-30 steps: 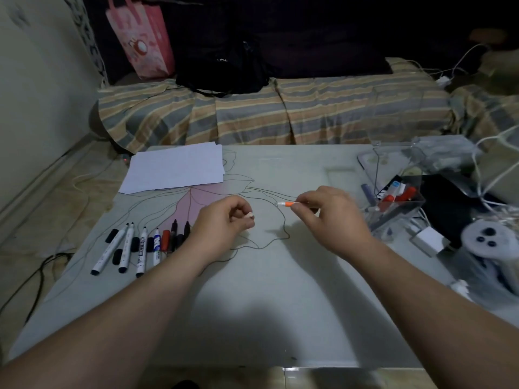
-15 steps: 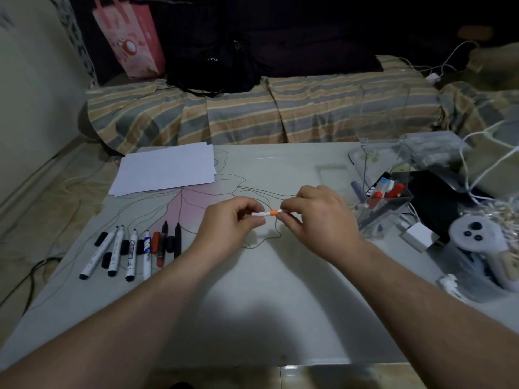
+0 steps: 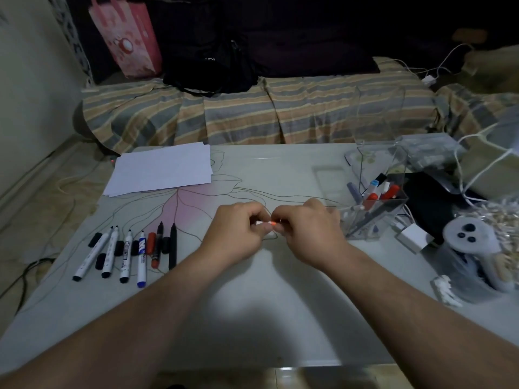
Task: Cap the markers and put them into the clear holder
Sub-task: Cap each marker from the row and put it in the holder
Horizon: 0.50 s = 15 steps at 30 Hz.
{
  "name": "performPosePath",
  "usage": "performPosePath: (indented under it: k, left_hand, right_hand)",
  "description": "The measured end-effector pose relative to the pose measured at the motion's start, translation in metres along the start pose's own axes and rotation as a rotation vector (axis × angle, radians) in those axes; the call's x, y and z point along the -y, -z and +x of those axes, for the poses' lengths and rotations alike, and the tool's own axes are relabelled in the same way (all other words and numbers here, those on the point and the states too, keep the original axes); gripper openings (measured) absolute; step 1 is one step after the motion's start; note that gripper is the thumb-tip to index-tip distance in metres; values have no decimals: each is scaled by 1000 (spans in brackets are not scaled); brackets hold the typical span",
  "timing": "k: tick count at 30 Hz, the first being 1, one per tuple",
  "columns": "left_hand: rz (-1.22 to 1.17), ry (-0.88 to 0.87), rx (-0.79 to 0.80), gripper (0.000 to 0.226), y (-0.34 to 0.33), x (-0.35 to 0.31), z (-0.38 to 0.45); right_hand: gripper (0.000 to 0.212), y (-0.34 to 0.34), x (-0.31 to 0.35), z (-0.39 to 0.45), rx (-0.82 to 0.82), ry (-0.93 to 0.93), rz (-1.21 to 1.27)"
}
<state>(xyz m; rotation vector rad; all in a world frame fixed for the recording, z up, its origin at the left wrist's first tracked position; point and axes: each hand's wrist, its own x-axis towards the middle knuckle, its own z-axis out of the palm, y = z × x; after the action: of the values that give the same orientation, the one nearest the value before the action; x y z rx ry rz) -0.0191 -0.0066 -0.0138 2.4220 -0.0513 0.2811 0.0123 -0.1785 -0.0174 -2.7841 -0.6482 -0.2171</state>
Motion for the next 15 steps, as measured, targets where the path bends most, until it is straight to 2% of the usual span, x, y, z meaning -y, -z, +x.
performPosePath:
  k: [2,4,5,7,9,11,13,15]
  left_hand:
    - [-90,41,57,4,-7,-1,-1]
    - [-276,74,51,4,-13,-8,1]
    - [-362,91,25,7,-16,-12,3]
    - [-440,106,0,10,-23,-22,6]
    - [-301,2,70,10,-33,-32,4]
    - [-46,-232,210,15,-46,-40,0]
    - [125,-417,314,20,-59,-49,-6]
    - [155,-460,341,21,-70,-56,-8]
  right_hand:
    - [10,10,-5,0,168,14,-11]
    - [8,29,-16,2,227,13,131]
    - [8,41,-23,2,178,-18,216]
    - [4,66,-42,1,-79,-138,349]
    - [20,90,-62,-4,-399,-283,495]
    - [44,105,-78,-11,-614,-381,588]
    - [52,107,-93,-17,-668,-413,492]
    - [43,96,-107,-21,-586,-434,374]
